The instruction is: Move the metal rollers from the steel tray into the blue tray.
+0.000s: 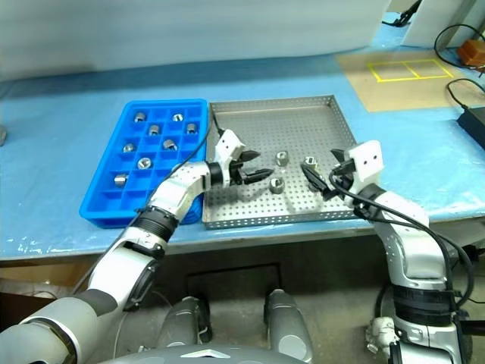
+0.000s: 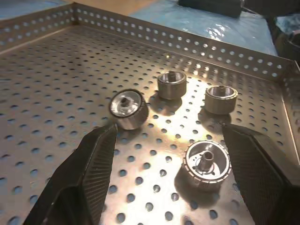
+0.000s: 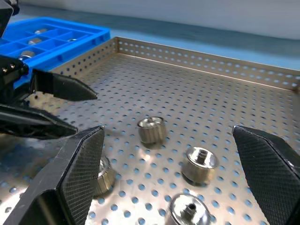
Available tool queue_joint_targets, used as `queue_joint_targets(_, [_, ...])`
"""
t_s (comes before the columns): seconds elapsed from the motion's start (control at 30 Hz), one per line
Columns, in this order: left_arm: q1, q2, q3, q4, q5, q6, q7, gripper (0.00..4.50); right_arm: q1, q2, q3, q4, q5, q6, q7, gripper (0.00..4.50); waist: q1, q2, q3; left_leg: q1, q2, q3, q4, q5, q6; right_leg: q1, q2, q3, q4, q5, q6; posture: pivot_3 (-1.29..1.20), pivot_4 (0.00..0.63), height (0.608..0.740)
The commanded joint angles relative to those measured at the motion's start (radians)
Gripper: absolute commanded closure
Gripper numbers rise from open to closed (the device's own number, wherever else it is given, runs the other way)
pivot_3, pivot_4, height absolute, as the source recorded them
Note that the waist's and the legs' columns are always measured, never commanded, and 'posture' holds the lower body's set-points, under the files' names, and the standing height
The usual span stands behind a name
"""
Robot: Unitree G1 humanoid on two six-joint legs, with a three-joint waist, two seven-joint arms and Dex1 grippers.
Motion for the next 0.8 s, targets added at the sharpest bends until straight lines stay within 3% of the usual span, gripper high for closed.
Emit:
queue_joint_targets(0.03, [-0.048,-0.016,-0.004,0.031,0.014,-0.035,-0.012,0.73,0.031,-0.014,-0.051,-0.088,0.029,0.013,-0.023,0.00,-0.009,0.000,0.000,0.000,0.000,0.000,0.000,0.000,0.000,0.000,0.000,0.000,0.000,0.000,0.000,-0.65,0.150,0.740])
queue_joint_targets(0.47, [-0.050,-0.033,-0.062,0.171,0.106,-0.007,-0.048,0.73,0.126,-0.026,-0.105,-0.179,0.063,0.046,-0.067,0.00,-0.089,0.001,-0.001,-0.005,-0.001,-0.001,0.004,-0.003,0.005,0.001,0.000,-0.002,-0.004,-0.001,0.003,-0.71,0.150,0.740])
queue_joint_targets(0.7, [-0.049,-0.027,-0.034,0.151,0.103,-0.049,-0.029,2.79,0.111,-0.035,-0.090,-0.162,0.075,0.039,-0.055,0.00,-0.110,0.002,-0.001,-0.005,-0.002,-0.002,0.006,-0.004,0.006,0.003,-0.001,-0.003,-0.005,-0.004,0.010,-0.65,0.150,0.740])
queue_joint_targets(0.8, [-0.037,-0.025,0.002,0.086,0.065,-0.053,-0.028,2.77,0.086,-0.041,-0.074,-0.138,0.081,0.037,-0.034,0.00,-0.109,0.002,-0.001,-0.006,-0.002,-0.002,0.006,-0.004,0.006,0.003,-0.001,-0.004,-0.005,-0.004,0.010,-0.60,0.150,0.740])
